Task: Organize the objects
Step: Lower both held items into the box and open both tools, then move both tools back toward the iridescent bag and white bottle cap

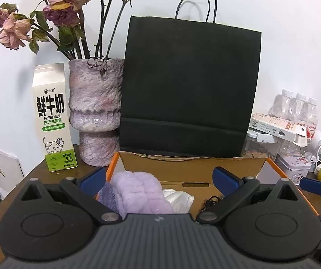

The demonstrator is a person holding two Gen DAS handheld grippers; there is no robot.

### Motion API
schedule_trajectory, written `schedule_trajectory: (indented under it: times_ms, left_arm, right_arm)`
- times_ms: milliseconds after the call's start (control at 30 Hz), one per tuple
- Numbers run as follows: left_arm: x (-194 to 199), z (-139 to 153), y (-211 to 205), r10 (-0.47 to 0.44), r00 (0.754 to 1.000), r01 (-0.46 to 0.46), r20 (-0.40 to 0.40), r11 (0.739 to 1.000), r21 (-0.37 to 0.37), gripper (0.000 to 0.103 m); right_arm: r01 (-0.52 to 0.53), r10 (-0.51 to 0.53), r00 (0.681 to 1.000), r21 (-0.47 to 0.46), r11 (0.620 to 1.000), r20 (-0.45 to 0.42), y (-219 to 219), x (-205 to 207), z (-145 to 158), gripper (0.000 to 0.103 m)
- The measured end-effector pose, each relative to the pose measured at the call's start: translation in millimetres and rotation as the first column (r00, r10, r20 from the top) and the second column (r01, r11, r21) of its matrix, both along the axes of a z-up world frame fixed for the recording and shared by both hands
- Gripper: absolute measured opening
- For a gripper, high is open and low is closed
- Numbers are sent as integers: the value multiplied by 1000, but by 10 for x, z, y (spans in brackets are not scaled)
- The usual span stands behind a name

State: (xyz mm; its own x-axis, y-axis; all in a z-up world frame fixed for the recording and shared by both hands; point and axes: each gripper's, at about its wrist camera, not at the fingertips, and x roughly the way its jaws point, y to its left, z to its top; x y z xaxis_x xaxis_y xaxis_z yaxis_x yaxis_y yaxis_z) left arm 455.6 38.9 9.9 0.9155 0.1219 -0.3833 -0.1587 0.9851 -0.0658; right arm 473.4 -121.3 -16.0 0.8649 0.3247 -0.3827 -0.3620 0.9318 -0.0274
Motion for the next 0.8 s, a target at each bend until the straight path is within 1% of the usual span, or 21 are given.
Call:
schedule_trajectory:
  times_ms: [333,533,800]
  left_arm:
    - [-309,46,65,-20,1000,19,18,1000,10,103]
    - [-494,28,110,-34,999,34,15,999,21,103]
    - [-728,-6,107,-50,999,50,-3,998,32,103]
  right_arm:
    - [-43,44,999,-14,999,17,-115,-266,41,103]
    - [-77,78,997,-43,996,21,-136,-457,13,103]
    - [-110,111,994,-55,992,15,-188,-702,-35,103]
